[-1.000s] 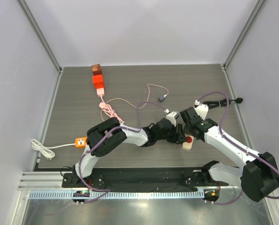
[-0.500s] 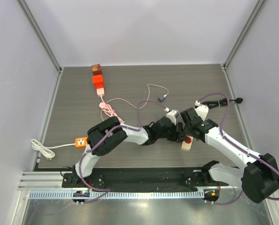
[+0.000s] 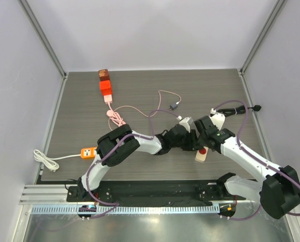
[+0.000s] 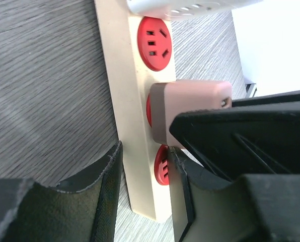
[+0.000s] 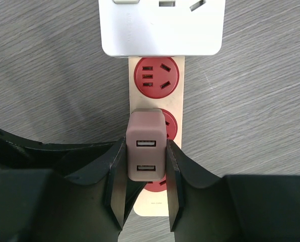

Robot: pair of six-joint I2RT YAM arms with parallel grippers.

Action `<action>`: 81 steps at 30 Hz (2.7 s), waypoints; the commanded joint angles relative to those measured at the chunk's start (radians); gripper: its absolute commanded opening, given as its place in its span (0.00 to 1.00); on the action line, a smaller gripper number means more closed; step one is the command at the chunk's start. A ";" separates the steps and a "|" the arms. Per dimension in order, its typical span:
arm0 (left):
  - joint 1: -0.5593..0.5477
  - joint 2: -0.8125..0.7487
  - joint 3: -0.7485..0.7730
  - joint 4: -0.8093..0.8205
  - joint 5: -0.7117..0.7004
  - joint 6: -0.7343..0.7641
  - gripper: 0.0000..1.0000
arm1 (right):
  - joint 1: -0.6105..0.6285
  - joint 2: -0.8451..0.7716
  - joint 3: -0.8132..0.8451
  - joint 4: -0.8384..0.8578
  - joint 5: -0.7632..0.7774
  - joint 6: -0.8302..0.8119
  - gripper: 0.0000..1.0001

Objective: Pull the plug off the socket

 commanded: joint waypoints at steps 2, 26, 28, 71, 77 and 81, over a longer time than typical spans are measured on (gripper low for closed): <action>-0.009 0.077 -0.010 -0.182 -0.126 0.020 0.38 | 0.021 -0.109 0.045 0.046 -0.051 0.052 0.01; -0.002 0.138 0.042 -0.249 -0.131 0.018 0.37 | 0.021 -0.212 0.143 -0.126 -0.076 0.043 0.01; 0.001 0.139 0.039 -0.248 -0.131 0.017 0.37 | 0.021 -0.218 0.127 -0.124 -0.089 0.044 0.01; 0.116 0.228 -0.083 0.136 0.154 -0.233 0.00 | 0.018 -0.320 0.039 -0.025 -0.083 0.009 0.01; 0.114 0.212 -0.055 -0.013 0.084 -0.198 0.00 | 0.016 -0.372 0.034 -0.012 -0.072 -0.011 0.01; 0.113 0.193 -0.060 -0.042 0.064 -0.174 0.00 | 0.018 -0.375 0.094 -0.061 0.009 -0.060 0.01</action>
